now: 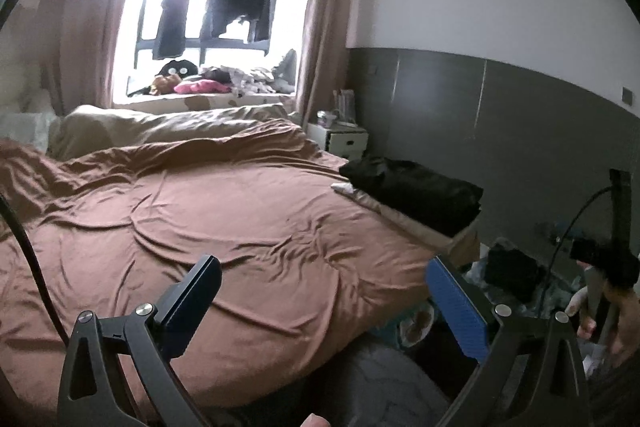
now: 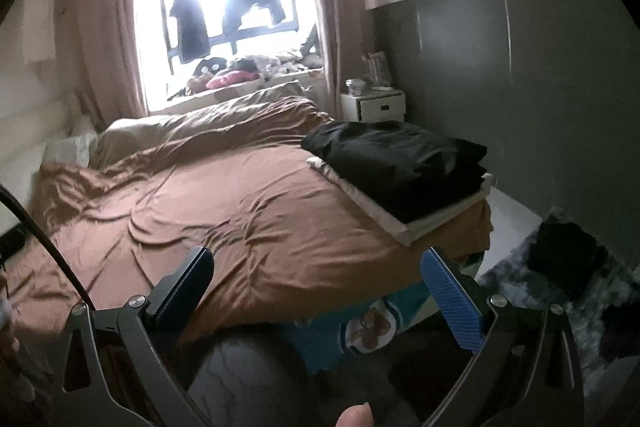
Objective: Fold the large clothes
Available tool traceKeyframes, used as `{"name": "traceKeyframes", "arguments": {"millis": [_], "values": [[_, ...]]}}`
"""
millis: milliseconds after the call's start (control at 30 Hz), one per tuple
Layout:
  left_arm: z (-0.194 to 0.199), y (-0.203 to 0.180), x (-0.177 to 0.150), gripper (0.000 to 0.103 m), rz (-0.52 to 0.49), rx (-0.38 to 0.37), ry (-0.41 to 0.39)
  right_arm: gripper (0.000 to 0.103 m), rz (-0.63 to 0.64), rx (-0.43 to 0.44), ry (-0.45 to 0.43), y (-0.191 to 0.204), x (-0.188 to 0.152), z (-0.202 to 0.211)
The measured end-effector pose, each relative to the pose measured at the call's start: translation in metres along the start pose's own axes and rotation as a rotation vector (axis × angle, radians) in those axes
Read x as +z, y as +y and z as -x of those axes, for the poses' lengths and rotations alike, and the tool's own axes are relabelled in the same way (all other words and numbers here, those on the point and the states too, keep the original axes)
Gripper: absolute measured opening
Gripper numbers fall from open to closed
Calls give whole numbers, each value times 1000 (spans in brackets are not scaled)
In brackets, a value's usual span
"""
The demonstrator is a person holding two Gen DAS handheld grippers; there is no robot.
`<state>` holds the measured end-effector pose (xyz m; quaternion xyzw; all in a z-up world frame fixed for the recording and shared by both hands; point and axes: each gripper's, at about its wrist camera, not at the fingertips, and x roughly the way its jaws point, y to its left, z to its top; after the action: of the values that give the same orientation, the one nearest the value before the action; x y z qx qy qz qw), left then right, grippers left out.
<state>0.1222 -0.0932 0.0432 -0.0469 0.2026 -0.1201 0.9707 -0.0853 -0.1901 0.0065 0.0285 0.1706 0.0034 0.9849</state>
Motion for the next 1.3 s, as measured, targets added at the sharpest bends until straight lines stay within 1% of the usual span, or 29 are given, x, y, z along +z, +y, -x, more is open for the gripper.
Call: {"name": "traceKeyframes", "arguments": {"millis": [133,267,400,467,600,900,1300], "values": [[21,-5,-13,103,-17,10,-13,103,-2,26,7,7,-12,12],[36,-6,-22,103,-6,-5,-13,103,16,45,19,20,-23,21],[47,-8,-28,103,-16,6,-15,103,30,39,5,24,-30,30],[50,-8,-30,103,-7,1,-9,103,20,40,-10,23,-33,32],[56,-10,-31,103,-3,15,-12,103,21,28,-44,22,-36,33],[66,-16,-34,103,-10,43,-12,103,14,74,-43,27,-49,30],[72,-19,-34,103,-20,53,-19,103,10,71,-56,31,-50,37]]}}
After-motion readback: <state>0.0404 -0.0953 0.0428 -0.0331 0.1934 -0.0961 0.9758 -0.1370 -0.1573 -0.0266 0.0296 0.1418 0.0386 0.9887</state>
